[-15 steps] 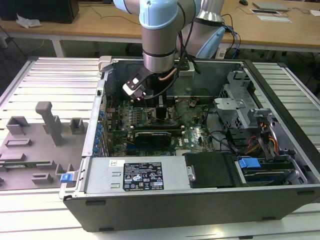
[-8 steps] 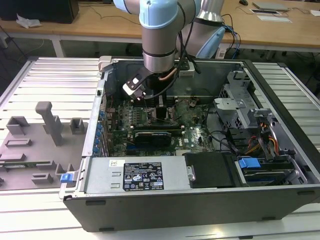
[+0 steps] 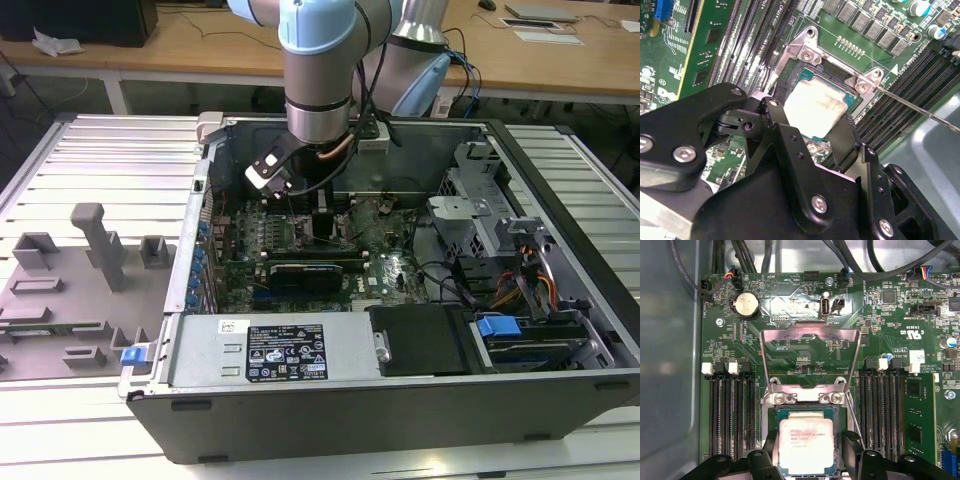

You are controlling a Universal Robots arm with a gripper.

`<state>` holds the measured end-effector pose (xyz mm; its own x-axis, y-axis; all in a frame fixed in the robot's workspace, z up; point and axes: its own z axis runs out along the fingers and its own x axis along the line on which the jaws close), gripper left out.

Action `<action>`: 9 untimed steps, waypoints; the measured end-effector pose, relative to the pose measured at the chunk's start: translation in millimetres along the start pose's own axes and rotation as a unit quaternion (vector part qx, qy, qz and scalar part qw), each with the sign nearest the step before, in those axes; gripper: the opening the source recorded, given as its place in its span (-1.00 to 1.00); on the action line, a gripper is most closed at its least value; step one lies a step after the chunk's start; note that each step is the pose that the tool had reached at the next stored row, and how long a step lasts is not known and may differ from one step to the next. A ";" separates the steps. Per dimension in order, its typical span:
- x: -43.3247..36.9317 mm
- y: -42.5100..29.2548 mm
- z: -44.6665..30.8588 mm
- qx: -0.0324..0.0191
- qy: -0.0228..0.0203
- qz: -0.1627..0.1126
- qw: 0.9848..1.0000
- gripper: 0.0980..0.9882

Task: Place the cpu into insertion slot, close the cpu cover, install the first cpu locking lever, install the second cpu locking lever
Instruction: 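Place the cpu into insertion slot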

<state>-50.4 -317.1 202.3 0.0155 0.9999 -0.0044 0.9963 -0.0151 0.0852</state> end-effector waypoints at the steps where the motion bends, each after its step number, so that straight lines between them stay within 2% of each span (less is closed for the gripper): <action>1: 0.1 -0.1 0.0 0.000 -0.001 0.000 1.000 0.16; 2: 0.1 0.0 0.0 0.000 -0.004 0.000 1.000 0.16; 4: 0.2 0.0 0.0 0.000 -0.005 0.000 1.000 0.16; 9: 0.2 0.1 -1.1 0.000 -0.006 0.000 1.000 0.16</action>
<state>-50.4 -316.9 203.4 0.0155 0.9997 -0.0162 0.9963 -0.0141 0.0853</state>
